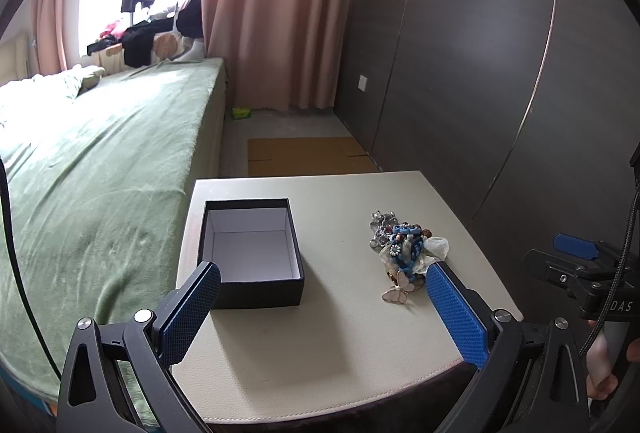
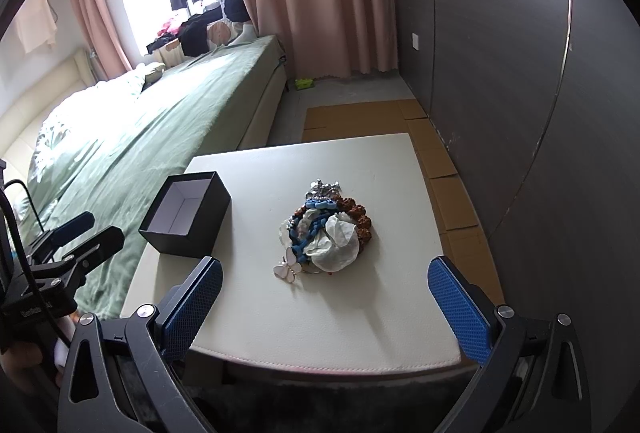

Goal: Organize jewelry

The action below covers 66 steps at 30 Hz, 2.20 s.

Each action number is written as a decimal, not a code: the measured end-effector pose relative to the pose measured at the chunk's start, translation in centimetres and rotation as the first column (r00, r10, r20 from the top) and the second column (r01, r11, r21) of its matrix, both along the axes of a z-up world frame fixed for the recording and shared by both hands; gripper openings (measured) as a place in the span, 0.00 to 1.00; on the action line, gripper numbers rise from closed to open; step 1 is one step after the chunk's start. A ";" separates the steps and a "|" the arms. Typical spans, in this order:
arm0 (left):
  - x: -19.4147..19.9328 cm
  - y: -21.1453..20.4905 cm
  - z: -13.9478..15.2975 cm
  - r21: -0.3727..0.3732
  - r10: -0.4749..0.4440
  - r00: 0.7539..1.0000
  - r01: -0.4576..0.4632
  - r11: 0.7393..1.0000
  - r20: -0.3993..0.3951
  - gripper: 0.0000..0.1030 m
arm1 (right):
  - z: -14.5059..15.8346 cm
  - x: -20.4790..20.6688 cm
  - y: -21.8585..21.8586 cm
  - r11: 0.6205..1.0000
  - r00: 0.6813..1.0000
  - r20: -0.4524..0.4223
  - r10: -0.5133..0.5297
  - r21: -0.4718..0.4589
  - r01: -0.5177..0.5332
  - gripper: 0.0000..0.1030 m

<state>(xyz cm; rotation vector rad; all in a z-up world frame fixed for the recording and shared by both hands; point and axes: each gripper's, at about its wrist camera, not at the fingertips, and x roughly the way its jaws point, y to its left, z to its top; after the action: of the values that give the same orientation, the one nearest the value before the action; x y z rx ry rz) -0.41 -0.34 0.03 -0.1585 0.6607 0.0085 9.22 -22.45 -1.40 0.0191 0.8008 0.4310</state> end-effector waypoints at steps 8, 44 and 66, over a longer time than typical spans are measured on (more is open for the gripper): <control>0.0 0.1 -0.1 -0.003 0.001 1.000 -0.001 1.000 -0.003 0.99 | 0.0 0.0 0.0 1.000 1.000 -0.001 -0.001 0.002 0.001 1.00; 10.8 -4.9 -3.4 -0.129 -0.133 0.980 0.115 0.985 -0.147 0.50 | -8.7 10.5 -3.8 0.926 0.901 -0.420 -0.106 0.289 0.243 0.76; 12.9 -5.8 -8.8 -0.159 -0.210 0.930 0.167 0.973 -0.303 0.41 | -11.1 12.6 -1.4 0.927 0.887 -0.457 -0.066 0.300 0.223 0.03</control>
<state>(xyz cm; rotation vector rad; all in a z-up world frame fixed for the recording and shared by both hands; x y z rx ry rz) 12.48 -6.15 -8.82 -0.2223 0.9986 -0.1996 21.79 -23.83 -12.47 0.5217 1.1531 0.4240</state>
